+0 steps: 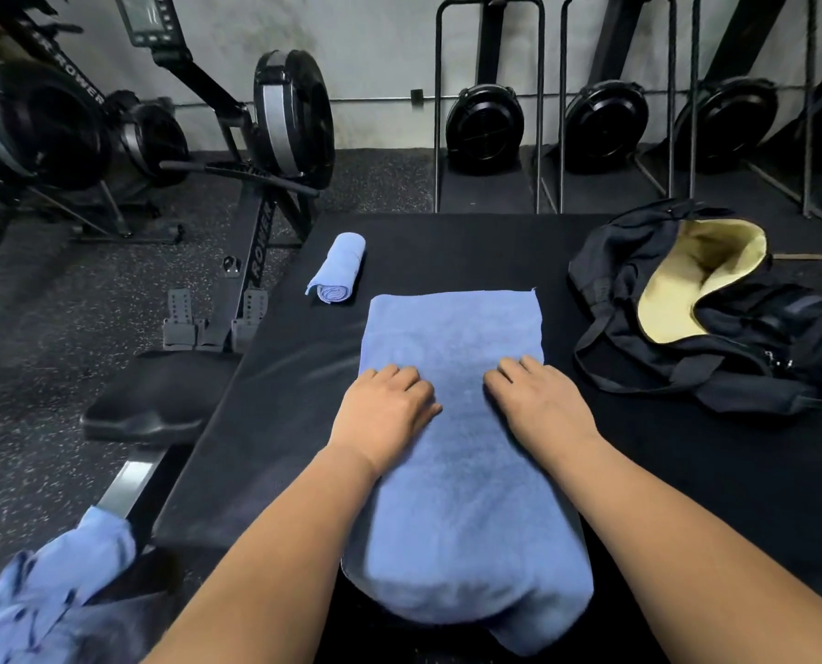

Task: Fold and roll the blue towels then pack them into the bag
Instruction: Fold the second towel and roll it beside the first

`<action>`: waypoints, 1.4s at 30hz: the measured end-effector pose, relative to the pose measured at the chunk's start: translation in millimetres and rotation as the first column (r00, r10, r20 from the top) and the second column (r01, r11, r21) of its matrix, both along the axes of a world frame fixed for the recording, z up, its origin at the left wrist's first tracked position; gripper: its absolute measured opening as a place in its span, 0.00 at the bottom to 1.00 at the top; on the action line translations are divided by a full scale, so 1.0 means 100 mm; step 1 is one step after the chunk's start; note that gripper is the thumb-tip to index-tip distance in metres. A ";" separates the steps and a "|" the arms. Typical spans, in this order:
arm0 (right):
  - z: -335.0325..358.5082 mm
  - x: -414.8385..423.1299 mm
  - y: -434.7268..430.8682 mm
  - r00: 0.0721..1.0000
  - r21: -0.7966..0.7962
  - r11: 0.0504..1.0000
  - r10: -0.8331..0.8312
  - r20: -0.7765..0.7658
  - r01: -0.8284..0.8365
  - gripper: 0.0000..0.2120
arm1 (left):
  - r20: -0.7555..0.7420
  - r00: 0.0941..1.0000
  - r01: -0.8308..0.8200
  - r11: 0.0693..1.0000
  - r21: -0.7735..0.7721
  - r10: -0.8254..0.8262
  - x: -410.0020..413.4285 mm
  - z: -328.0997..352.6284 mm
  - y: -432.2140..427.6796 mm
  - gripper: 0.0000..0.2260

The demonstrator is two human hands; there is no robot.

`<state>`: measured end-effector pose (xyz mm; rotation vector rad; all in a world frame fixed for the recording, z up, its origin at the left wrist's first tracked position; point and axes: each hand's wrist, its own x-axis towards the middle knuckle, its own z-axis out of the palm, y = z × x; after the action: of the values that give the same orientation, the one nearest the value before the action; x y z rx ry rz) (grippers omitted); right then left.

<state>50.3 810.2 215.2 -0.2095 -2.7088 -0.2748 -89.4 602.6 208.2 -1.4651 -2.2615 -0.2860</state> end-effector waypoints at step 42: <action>0.19 1.56 -0.44 0.954 -0.272 0.946 0.234 0.188 -0.178 0.19 | 0.356 0.923 0.231 0.951 -0.207 -0.147 1.00 0.32 -1.24 0.21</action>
<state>206.3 766.4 234.3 0.0390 -2.9494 0.1188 11.1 479.0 240.4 -1.8978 -2.4949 -0.3487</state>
